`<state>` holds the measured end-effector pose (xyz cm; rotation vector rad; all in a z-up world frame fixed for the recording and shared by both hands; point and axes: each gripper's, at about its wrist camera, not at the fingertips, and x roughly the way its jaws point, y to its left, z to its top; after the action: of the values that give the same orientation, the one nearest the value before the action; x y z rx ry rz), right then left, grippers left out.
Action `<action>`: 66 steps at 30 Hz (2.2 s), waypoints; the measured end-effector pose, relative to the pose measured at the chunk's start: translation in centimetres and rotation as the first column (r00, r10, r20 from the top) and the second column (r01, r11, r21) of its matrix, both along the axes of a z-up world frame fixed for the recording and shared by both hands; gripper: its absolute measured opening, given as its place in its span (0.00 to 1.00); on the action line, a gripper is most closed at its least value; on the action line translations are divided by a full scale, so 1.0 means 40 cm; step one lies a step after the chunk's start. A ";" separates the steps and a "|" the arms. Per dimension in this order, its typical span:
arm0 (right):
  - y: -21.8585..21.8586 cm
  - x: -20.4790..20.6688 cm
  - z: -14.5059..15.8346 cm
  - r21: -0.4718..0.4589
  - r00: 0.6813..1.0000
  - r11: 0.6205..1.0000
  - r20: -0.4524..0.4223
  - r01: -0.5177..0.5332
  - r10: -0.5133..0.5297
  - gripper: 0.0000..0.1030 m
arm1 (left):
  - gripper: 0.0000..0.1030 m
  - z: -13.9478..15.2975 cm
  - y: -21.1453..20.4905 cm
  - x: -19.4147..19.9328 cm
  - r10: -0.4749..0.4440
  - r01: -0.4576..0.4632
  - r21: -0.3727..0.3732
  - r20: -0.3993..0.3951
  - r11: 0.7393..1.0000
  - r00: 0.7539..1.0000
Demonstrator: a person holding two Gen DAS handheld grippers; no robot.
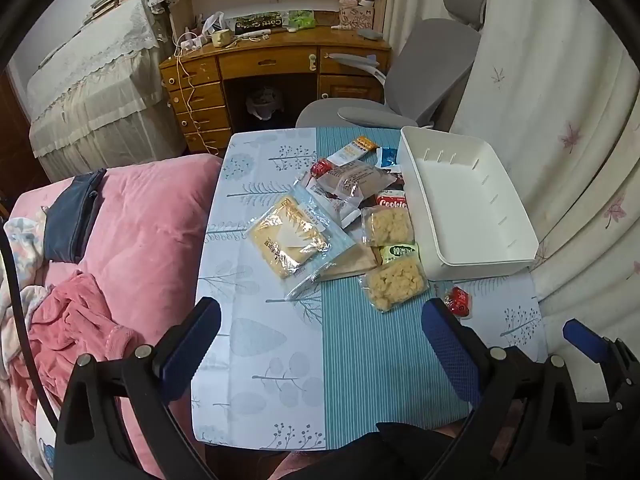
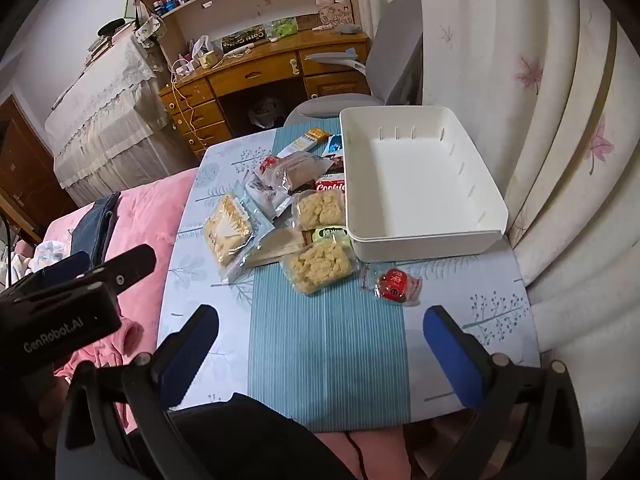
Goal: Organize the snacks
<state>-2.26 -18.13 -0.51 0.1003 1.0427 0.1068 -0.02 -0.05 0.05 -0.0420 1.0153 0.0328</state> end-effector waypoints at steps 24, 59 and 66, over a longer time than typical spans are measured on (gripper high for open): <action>0.002 -0.014 -0.025 0.000 1.000 1.000 -0.013 0.006 -0.006 1.00 | 0.97 0.022 -0.006 -0.011 -0.023 0.023 -0.036 0.019 0.999 1.000; -0.064 -0.054 -0.066 0.005 0.979 0.983 -0.100 0.181 -0.180 1.00 | 0.97 -0.057 -0.039 0.029 -0.137 0.131 -0.088 -0.069 0.987 0.988; -0.117 -0.052 -0.133 0.012 0.950 0.968 -0.197 0.249 -0.242 1.00 | 0.97 -0.129 -0.057 0.056 -0.156 0.129 -0.154 -0.176 0.980 0.972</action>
<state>-4.34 -22.80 -5.83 0.2774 1.2154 -0.1130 2.21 -2.31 -5.12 -0.0971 1.2055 -0.1700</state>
